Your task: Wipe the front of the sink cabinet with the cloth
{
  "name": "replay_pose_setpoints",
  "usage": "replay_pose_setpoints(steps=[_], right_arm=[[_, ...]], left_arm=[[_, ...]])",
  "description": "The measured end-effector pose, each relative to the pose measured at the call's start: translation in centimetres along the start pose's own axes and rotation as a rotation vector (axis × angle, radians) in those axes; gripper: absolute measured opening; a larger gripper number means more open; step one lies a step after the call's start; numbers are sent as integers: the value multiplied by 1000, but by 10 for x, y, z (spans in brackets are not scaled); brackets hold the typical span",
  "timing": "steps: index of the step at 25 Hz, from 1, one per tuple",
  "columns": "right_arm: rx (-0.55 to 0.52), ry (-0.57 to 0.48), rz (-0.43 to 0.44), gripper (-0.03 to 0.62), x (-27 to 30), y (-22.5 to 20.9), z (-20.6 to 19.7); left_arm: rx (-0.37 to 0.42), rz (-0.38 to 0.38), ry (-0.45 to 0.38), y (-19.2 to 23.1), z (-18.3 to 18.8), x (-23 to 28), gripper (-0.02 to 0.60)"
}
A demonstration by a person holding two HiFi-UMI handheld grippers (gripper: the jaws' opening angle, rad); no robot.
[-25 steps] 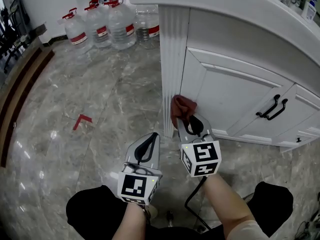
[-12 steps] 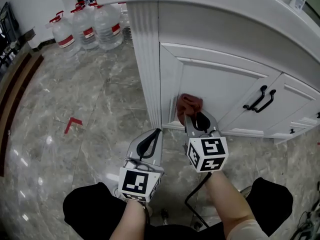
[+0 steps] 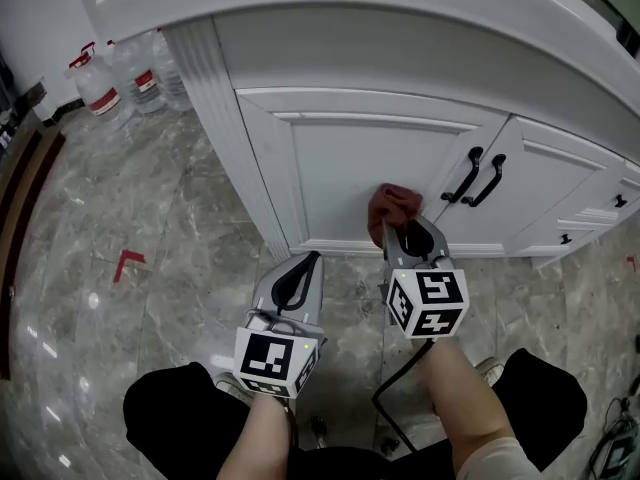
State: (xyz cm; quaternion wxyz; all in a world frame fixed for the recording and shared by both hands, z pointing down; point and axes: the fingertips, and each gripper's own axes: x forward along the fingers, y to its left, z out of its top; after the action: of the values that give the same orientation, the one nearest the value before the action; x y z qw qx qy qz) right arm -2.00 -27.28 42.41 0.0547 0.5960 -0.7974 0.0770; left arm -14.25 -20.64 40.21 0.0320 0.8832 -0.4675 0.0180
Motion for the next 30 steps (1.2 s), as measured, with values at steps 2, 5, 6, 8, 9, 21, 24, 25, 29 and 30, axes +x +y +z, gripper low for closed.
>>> replay_pose_setpoints(steps=[2,5,6,8,9,21,24,25,29,30], right_arm=[[19,6,-29,97,-7,-18,-3],[46,13,-77,97,-18,-43,-6],[53,13,-87,97,-21,-48,-6],[79,11,-102,97,-28,-57,-5],[95,11,-112,97,-31,-61,-4],[45,31,62,95,-7,24,-25],[46,62,178,95,14,75,-43],[47,76,213,94,21,89,-50],[10,115,303,94,47,135,-70],[-5,118,319,94,53,144,-73]], left_arm=[[4,-15,6,-9,-2,6,1],[8,-37,14,-20,-4,12,1],[7,-42,16,-22,-5,13,1],[2,-47,16,-25,-5,14,1],[-1,-47,14,-25,-5,15,1],[1,54,71,22,-30,-11,1],[-9,104,82,44,-35,-26,1],[-13,121,84,51,-36,-30,1],[-33,198,78,81,-39,-50,1],[-38,216,76,88,-39,-54,1]])
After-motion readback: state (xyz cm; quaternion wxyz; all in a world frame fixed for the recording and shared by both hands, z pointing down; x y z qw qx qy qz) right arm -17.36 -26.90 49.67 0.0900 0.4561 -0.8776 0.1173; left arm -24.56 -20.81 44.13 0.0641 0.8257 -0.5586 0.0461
